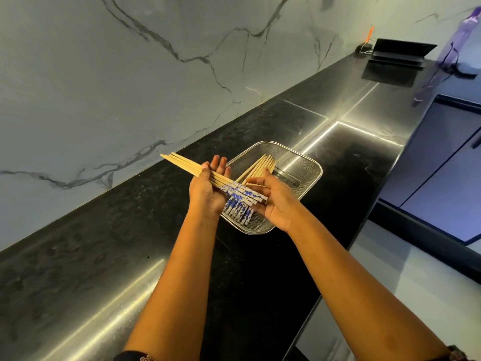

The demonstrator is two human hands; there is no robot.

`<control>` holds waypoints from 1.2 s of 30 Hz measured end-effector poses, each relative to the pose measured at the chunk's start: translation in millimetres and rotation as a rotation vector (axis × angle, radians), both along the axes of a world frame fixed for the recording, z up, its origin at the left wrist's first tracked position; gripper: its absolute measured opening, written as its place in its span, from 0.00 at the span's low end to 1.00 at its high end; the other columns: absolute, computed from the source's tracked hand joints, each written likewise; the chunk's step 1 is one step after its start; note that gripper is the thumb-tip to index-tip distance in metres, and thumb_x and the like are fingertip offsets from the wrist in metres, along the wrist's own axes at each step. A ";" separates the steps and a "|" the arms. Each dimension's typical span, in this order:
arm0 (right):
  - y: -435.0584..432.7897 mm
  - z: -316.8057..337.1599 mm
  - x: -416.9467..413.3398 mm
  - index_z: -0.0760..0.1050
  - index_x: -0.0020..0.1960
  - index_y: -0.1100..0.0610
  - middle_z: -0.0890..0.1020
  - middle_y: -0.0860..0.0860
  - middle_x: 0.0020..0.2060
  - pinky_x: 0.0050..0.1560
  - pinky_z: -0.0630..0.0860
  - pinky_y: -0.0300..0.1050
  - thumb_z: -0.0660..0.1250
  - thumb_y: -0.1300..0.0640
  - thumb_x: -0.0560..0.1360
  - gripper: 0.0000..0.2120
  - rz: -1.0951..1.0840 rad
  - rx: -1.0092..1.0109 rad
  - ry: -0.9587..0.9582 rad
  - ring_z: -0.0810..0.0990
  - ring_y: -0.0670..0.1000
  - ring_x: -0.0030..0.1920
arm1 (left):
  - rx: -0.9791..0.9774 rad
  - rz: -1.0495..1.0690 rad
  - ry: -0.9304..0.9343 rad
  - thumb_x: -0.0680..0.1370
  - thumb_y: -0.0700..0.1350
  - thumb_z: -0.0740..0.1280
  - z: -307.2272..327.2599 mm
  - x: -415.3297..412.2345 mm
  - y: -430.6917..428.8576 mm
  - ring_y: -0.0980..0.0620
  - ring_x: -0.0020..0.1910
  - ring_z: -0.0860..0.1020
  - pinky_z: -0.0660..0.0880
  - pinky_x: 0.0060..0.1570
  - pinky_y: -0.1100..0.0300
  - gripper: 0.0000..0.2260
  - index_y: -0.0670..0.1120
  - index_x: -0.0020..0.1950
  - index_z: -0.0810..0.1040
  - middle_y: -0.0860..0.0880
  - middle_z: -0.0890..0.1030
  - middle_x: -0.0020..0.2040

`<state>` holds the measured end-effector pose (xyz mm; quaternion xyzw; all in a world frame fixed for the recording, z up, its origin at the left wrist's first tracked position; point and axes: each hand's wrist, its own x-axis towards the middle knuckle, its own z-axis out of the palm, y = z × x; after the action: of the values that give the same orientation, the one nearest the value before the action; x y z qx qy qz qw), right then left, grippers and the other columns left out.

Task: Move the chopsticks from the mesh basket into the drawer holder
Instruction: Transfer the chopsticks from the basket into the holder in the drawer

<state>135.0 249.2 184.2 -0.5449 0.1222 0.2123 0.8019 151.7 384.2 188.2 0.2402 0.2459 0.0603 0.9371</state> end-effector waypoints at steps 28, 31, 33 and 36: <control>-100.6 -13.6 -120.6 0.76 0.52 0.60 0.80 0.57 0.41 0.56 0.77 0.52 0.46 0.34 0.78 0.33 -0.436 0.387 0.018 0.80 0.54 0.44 | 0.027 -0.068 -0.090 0.82 0.42 0.55 -1.3 -143.5 -161.4 0.52 0.40 0.84 0.78 0.47 0.56 0.05 0.46 0.52 0.70 0.46 0.83 0.45; -131.1 -18.2 -147.9 0.77 0.52 0.59 0.80 0.56 0.43 0.54 0.77 0.51 0.48 0.36 0.79 0.30 -0.362 0.285 -0.011 0.80 0.54 0.46 | 0.054 -0.071 -0.094 0.82 0.41 0.56 -4.5 -174.4 -179.4 0.50 0.44 0.83 0.78 0.47 0.56 0.06 0.48 0.50 0.71 0.46 0.83 0.45; -150.8 -21.1 -162.0 0.77 0.53 0.57 0.82 0.55 0.46 0.54 0.77 0.52 0.49 0.38 0.80 0.27 -0.247 0.106 -0.052 0.80 0.53 0.48 | 0.114 -0.112 -0.082 0.82 0.42 0.56 -13.5 -191.0 -192.4 0.49 0.46 0.83 0.78 0.47 0.54 0.05 0.47 0.50 0.71 0.46 0.83 0.46; -178.8 -19.6 -179.4 0.78 0.58 0.58 0.83 0.56 0.50 0.58 0.75 0.53 0.54 0.44 0.81 0.22 0.017 -0.299 -0.199 0.80 0.53 0.54 | 0.256 -0.192 -0.115 0.82 0.43 0.56 -37.3 -216.0 -215.6 0.46 0.50 0.81 0.77 0.56 0.48 0.06 0.44 0.53 0.72 0.44 0.82 0.48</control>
<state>-44.4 70.4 164.6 -0.6773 0.0677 0.1433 0.7185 -64.3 168.6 150.8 0.3762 0.1581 0.0151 0.9128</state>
